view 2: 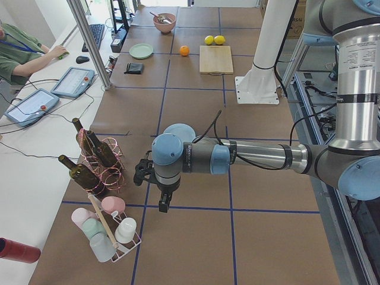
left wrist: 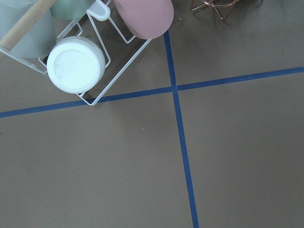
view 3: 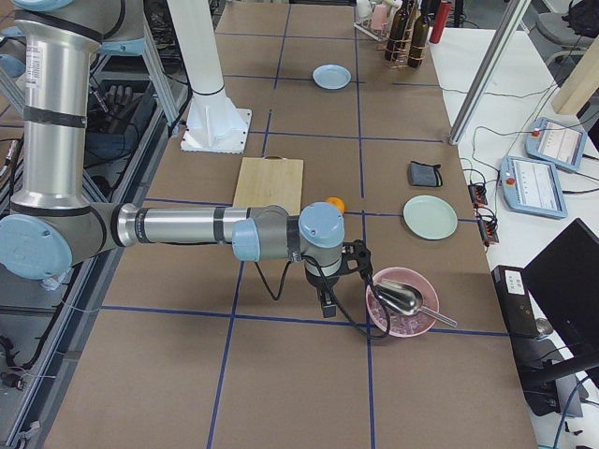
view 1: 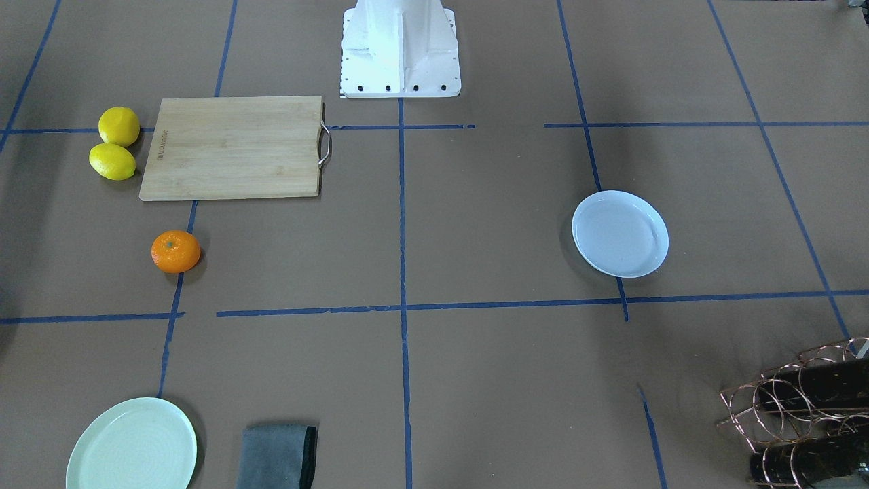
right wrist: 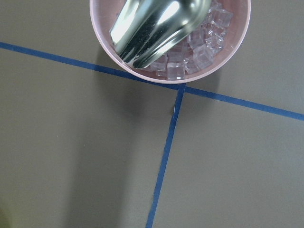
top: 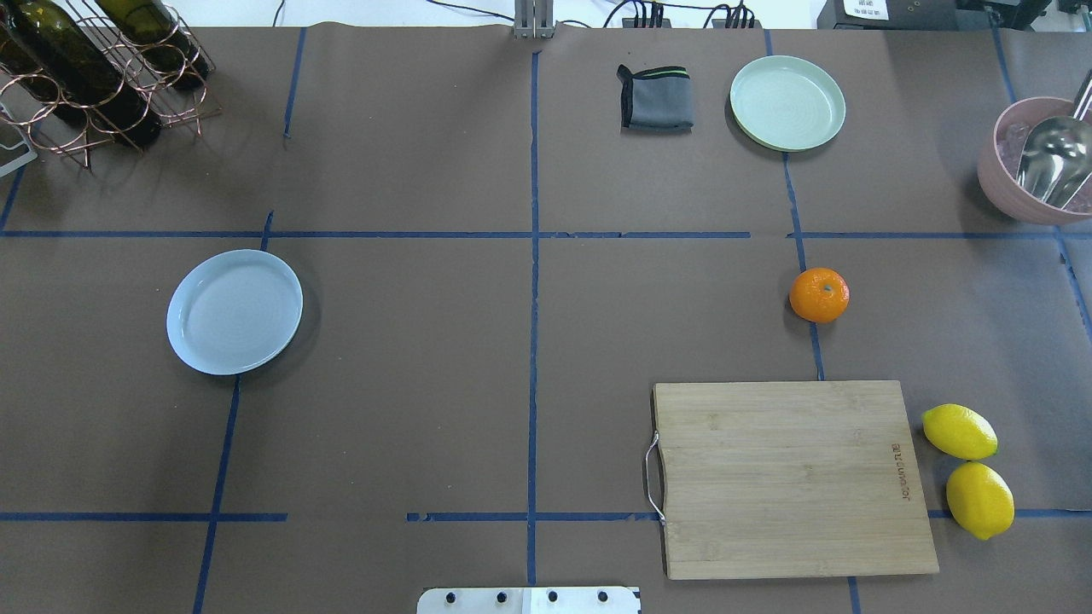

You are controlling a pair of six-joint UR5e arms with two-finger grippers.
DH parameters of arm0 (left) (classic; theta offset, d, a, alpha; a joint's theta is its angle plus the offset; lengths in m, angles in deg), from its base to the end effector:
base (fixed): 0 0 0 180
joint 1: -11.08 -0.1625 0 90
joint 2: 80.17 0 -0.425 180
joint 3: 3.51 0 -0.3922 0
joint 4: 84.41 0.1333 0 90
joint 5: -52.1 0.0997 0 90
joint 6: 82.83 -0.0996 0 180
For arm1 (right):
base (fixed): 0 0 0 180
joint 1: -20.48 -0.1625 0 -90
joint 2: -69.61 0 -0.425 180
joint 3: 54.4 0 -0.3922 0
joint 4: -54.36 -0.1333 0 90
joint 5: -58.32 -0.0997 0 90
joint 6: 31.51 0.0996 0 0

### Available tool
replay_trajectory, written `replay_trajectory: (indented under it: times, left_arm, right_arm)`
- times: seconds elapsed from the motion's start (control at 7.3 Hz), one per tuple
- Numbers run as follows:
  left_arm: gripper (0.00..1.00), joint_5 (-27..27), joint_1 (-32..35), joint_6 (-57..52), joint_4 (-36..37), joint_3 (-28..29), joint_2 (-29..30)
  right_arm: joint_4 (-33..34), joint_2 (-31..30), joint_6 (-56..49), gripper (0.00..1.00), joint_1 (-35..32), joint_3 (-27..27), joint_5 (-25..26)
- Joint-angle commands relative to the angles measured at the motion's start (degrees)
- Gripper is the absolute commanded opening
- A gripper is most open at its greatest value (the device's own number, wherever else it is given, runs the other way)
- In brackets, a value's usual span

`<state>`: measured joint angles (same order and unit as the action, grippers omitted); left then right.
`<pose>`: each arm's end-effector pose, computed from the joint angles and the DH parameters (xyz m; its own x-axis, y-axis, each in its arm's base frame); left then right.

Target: Pick orange to plate

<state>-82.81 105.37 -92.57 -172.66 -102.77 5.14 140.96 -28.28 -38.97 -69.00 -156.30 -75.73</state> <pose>-0.0972 -0.4533 0.6204 0.7113 0.1504 -0.6867 -0.0463 0.9847 0.1678 0.0600 -0.4416 0.6142 0.7106 -0.2241 0.6669 0.1021 0.9707 0.2174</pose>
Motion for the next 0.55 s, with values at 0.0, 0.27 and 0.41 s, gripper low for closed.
replay_trajectory:
  times: [0.0, 0.27, 0.41]
  left_arm:
    - [1.00, -0.1, 0.0, -0.1, 0.0, -0.4, -0.1]
    - [1.00, -0.4, -0.1, -0.1, -0.1, -0.9, -0.1]
    - [1.00, 0.0, -0.2, -0.1, -0.3, -1.1, 0.0]
  right_arm:
    - [-0.5, 0.3, 0.8, 1.00, 0.0, -1.0, 0.2]
    - [-5.8, 0.0, 0.7, 1.00, 0.0, 0.6, 0.4]
    - [-5.9, 0.1, 0.7, 1.00, 0.0, 0.5, 0.4]
